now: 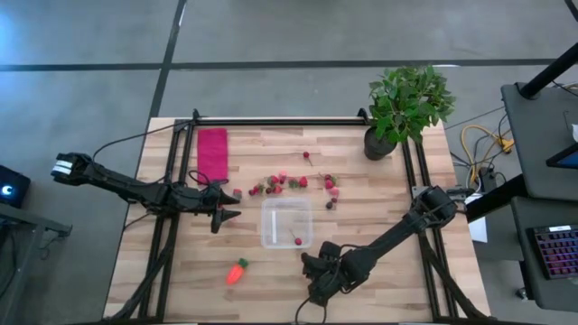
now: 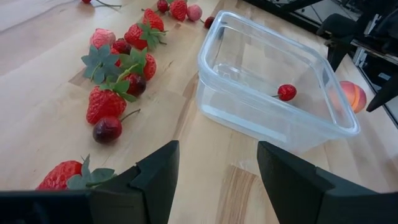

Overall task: Pick and placing Produce into tupperware
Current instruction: Put the pink peach into the transparent bin

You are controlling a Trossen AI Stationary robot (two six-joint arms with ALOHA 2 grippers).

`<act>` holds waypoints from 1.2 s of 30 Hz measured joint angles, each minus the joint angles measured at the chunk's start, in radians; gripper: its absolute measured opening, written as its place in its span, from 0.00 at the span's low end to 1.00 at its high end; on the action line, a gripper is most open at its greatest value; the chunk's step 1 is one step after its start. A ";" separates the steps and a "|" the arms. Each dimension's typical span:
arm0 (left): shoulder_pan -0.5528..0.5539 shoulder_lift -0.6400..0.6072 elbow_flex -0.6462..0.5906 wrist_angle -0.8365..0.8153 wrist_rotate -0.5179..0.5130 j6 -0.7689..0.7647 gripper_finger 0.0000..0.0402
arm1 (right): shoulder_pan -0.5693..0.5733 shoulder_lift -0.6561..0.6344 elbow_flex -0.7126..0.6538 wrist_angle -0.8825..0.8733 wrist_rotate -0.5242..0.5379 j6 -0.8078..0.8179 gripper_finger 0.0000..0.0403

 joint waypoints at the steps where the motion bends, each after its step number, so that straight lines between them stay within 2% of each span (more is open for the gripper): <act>1: 0.000 -0.001 0.000 0.000 0.000 0.000 0.50 | 0.000 0.000 -0.001 0.000 0.000 0.012 0.91; 22: 0.000 -0.002 0.002 0.000 0.000 0.000 0.50 | -0.012 0.045 0.018 0.004 -0.022 0.114 0.75; 31: 0.000 -0.003 0.002 0.001 0.000 0.000 0.50 | -0.012 0.039 0.018 -0.053 -0.022 0.271 0.63; 36: 0.000 -0.003 0.002 0.002 0.000 0.000 0.50 | -0.012 0.004 0.042 -0.078 -0.022 0.330 0.62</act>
